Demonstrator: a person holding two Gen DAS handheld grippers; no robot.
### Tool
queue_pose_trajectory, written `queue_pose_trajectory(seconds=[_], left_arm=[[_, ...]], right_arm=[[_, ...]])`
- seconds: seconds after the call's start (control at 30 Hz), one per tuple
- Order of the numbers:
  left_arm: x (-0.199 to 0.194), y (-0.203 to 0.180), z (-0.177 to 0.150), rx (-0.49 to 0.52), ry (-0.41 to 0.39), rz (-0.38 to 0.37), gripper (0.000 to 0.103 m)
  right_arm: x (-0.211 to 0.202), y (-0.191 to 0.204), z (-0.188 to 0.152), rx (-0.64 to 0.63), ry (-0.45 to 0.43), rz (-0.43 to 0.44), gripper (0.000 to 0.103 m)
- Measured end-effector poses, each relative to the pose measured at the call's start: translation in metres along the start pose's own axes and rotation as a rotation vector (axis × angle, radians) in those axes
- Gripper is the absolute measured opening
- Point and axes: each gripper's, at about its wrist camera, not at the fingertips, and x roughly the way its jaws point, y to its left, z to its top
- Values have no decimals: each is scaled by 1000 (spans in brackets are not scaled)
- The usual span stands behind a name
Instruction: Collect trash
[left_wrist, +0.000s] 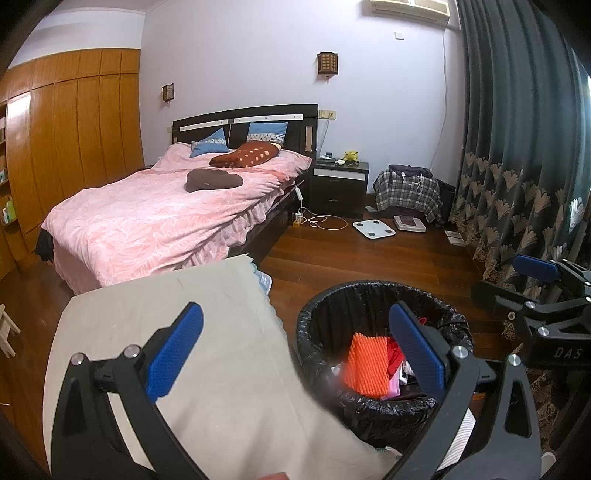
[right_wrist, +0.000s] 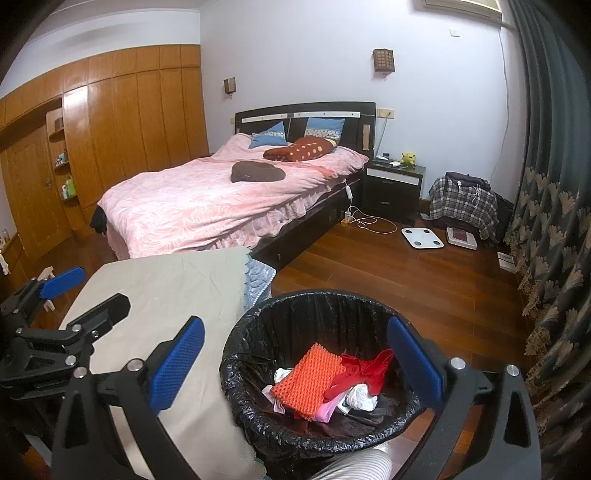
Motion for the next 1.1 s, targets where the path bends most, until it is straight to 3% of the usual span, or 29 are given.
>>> queue_pose_trajectory(seconds=[1.1], left_arm=[[0,0,2,1,2,-1,98]], right_arm=[[1,2,-2,-3,1,-3,97]])
